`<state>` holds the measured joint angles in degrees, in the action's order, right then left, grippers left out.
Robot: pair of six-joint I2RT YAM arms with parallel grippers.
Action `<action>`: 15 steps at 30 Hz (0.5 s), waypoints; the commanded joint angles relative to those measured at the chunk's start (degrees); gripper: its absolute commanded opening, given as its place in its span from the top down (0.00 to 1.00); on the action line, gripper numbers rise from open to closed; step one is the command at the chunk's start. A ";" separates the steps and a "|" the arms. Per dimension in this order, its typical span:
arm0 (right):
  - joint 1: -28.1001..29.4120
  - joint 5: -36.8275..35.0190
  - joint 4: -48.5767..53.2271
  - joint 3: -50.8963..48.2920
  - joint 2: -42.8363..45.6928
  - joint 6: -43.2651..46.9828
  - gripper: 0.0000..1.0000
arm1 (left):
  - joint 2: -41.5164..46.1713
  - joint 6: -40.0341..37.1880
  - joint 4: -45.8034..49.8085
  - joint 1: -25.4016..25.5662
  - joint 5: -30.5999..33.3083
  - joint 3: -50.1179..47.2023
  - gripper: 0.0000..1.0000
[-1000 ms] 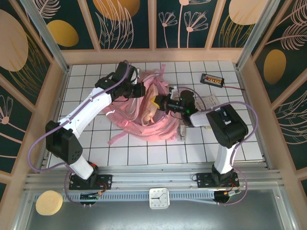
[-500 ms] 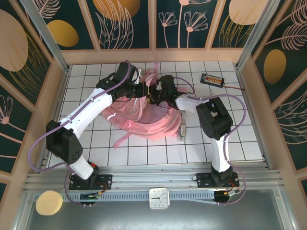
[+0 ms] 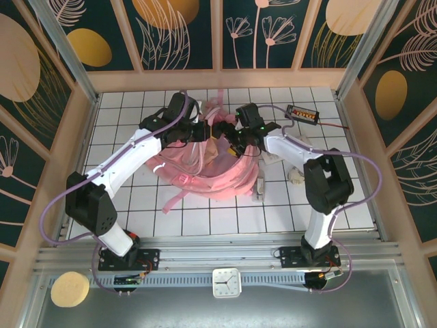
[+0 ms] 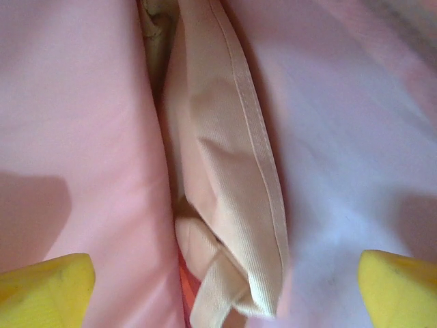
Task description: Pack books, pencil case, and school supplies into a backpack
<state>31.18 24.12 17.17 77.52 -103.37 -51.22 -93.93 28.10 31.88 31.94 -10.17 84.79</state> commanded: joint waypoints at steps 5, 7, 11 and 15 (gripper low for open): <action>-4.45 -13.48 12.90 -1.10 17.89 5.47 0.01 | 3.88 -3.15 -2.80 -0.02 3.37 -3.06 1.00; -8.51 -12.79 14.19 -2.98 21.70 6.13 0.01 | 4.02 -3.89 -2.41 -0.04 4.12 -3.49 1.00; -20.10 -6.28 16.95 -8.28 25.95 7.33 0.01 | 3.89 -5.29 -2.20 -0.08 5.81 -3.67 1.00; -22.60 -0.08 17.16 -9.58 24.27 10.91 0.01 | 2.66 -5.86 -2.48 -0.33 5.66 -2.94 1.00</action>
<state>9.47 22.65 31.16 68.86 -78.70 -45.52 -91.20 24.93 27.70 34.22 -11.33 81.91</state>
